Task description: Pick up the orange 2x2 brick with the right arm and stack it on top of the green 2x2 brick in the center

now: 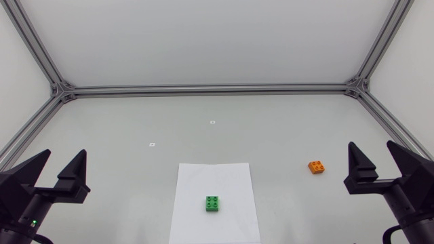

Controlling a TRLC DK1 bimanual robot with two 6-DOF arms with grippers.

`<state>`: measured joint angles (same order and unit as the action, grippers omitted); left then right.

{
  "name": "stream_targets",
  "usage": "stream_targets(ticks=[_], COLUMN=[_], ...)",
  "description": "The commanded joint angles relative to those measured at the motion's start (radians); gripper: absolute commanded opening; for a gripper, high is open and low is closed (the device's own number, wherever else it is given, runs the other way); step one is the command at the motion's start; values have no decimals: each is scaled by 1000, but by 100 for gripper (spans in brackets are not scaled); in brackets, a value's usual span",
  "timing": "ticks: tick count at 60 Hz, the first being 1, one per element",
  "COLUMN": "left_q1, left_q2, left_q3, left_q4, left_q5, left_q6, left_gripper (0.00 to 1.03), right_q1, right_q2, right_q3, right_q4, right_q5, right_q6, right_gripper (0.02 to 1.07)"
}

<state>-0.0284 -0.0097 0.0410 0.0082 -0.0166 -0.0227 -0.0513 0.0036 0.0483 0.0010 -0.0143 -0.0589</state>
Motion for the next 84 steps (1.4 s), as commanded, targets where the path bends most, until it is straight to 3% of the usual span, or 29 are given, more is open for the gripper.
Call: stream_targets(ticks=[1,14,31,57,71,84], left_q1=[2,2,2,2,2,2], left_q2=[-6,-6,-6,-6,-6,-6], left_q3=[-41,-41,-41,-41,-41,-41], left_q4=[-10,-10,-10,-10,-10,-10], left_q5=[1,3,1,3,1,1], left_q6=[6,6,6,6,6,6], left_gripper=[99,99,99,99,99,99], right_q1=[24,44,62,18,-1,7], right_q2=[7,144,464,1052,1317,1432], right_q3=[73,211,417,808,932,907], right_q4=[5,-38,-142,-595,-746,-730], right_q5=[2,10,2,-6,16,19], right_q6=[18,31,44,-48,-171,-239], right_gripper=[103,103,103,103,102,102])
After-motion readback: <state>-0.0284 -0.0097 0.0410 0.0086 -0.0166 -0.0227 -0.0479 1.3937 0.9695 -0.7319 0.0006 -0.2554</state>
